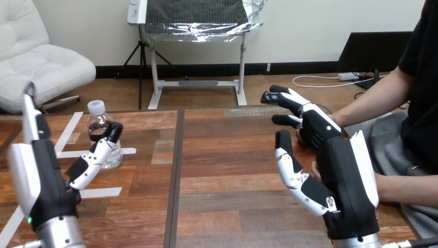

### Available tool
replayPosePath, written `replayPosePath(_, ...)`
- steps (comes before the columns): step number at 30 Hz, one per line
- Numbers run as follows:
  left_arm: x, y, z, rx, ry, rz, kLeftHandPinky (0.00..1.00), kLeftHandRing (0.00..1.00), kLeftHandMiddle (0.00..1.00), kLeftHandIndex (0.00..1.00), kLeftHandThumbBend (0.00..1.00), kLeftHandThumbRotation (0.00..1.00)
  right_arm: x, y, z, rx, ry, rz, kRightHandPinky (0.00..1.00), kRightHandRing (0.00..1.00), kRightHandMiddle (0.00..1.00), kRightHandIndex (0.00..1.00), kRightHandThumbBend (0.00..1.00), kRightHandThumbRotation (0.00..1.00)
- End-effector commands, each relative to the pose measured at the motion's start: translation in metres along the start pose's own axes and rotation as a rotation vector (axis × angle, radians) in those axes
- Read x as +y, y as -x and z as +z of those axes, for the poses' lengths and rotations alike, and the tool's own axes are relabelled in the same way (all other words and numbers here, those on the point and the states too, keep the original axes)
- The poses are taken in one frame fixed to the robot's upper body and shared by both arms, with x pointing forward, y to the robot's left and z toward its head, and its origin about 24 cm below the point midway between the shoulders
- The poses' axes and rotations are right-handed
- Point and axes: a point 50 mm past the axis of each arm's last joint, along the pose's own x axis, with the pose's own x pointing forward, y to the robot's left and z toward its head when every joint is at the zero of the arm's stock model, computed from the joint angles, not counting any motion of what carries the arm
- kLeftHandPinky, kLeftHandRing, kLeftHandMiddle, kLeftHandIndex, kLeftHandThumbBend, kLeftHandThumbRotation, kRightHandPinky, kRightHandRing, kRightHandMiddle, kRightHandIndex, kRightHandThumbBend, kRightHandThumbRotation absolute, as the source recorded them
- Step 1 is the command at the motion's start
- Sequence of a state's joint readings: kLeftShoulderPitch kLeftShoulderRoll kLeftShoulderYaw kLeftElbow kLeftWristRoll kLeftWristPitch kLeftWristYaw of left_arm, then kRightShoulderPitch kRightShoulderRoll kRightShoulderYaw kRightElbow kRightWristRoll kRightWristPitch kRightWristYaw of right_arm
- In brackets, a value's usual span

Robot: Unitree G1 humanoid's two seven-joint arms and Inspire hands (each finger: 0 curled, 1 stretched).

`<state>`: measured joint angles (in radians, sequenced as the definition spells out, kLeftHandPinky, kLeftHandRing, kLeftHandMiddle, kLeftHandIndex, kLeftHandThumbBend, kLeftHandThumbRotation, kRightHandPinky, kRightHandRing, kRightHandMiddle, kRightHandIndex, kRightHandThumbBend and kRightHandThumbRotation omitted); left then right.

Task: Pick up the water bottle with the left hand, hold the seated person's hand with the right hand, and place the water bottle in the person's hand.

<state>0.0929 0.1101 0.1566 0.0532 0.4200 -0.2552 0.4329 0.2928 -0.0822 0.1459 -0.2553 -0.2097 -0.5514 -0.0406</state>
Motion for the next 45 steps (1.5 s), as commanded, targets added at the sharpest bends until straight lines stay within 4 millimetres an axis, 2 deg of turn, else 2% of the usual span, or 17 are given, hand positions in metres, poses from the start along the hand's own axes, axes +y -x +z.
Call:
replayPosePath(1,-0.008,-0.022,0.009,-0.013,0.029,-0.060,0.96,0.99,1.00,1.00,0.94,0.59,-0.002,-0.015,0.006,-0.069,0.009,-0.010,0.76,0.86,0.86,0.74,0.02,0.00)
replayPosePath(17,-0.022,-0.045,0.002,0.081,-0.010,-0.182,0.91,0.98,1.00,1.00,0.97,0.57,-0.003,-0.017,0.006,-0.067,0.001,-0.005,0.76,0.85,0.86,0.74,0.02,0.00)
replayPosePath(45,-0.040,-0.075,-0.005,0.176,-0.047,-0.218,0.88,0.98,1.00,1.00,1.00,0.58,-0.004,-0.020,0.005,-0.074,-0.002,0.006,0.76,0.84,0.85,0.73,0.04,0.00)
